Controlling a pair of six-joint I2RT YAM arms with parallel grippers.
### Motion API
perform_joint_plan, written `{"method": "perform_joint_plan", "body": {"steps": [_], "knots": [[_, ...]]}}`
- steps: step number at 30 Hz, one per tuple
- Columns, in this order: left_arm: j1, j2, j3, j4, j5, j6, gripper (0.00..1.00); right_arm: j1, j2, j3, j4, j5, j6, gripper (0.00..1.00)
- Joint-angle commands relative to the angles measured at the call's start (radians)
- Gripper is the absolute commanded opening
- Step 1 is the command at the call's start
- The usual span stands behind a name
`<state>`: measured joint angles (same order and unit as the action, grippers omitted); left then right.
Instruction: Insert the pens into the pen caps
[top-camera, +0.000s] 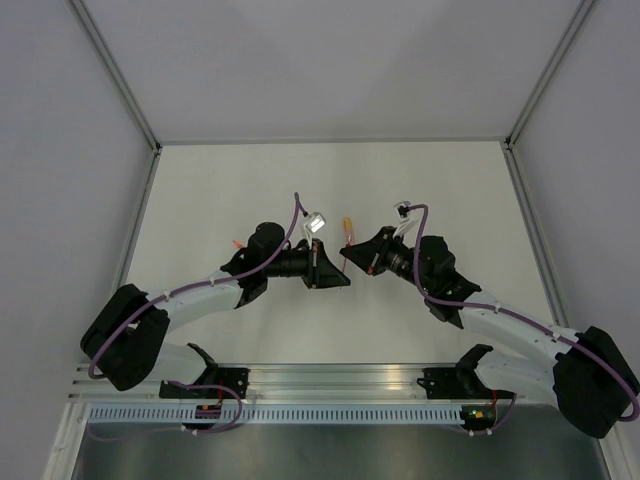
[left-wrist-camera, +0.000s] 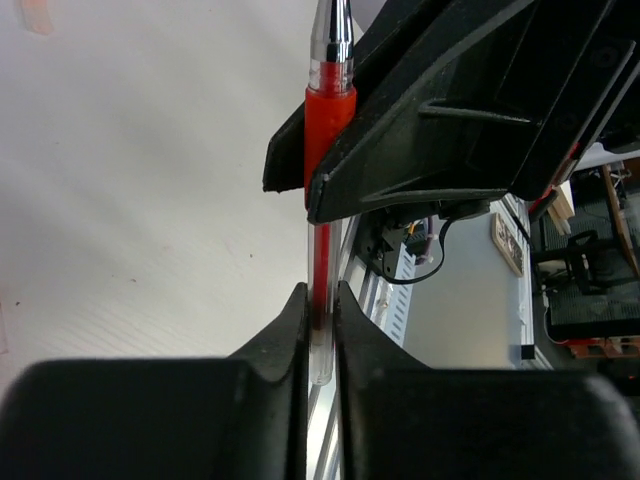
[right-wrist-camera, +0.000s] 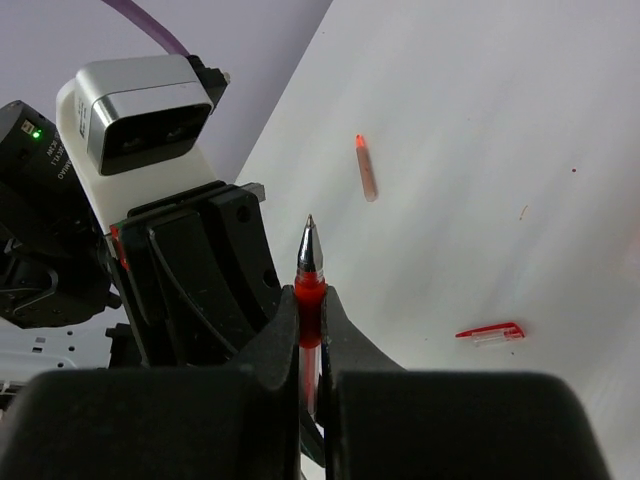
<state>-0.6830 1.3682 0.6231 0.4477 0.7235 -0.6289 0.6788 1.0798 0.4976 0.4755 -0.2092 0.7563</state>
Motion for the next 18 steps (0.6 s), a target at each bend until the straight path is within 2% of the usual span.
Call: {"method": "perform_joint_plan", "body": {"steps": [1, 3, 4, 7, 8, 10, 12, 14, 17, 18], "knots": [[-0.006, -0.018, 0.03, 0.052, 0.002, 0.006, 0.03, 0.001, -0.012, 0.002, 0.061, -0.018, 0.009, 0.0], [-0.004, -0.035, 0.021, 0.045, -0.015, 0.005, 0.02, 0.001, 0.0, 0.012, 0.055, -0.028, -0.001, 0.08], [-0.003, -0.052, 0.021, 0.036, -0.028, 0.005, 0.02, 0.001, 0.003, 0.019, 0.046, -0.035, -0.008, 0.24], [0.025, -0.098, 0.033, -0.041, -0.055, 0.008, 0.02, 0.001, -0.001, 0.044, -0.009, -0.009, -0.037, 0.5], [0.037, -0.109, 0.055, -0.132, -0.073, 0.009, 0.02, -0.001, -0.006, 0.054, -0.044, 0.001, -0.046, 0.53], [0.089, -0.145, 0.058, -0.184, -0.104, 0.017, 0.02, 0.001, -0.029, 0.058, -0.075, 0.037, -0.061, 0.56], [0.123, -0.175, 0.05, -0.278, -0.178, 0.026, 0.02, 0.001, -0.046, 0.061, -0.1, 0.071, -0.046, 0.56], [0.16, -0.23, 0.018, -0.338, -0.241, 0.057, 0.02, 0.001, -0.035, 0.099, -0.207, 0.131, 0.017, 0.56], [0.171, -0.326, -0.057, -0.362, -0.489, 0.067, 0.02, 0.001, 0.015, 0.166, -0.392, 0.255, 0.15, 0.56], [0.171, -0.348, -0.078, -0.356, -0.533, 0.073, 0.02, 0.001, 0.032, 0.185, -0.431, 0.273, 0.179, 0.55]]}}
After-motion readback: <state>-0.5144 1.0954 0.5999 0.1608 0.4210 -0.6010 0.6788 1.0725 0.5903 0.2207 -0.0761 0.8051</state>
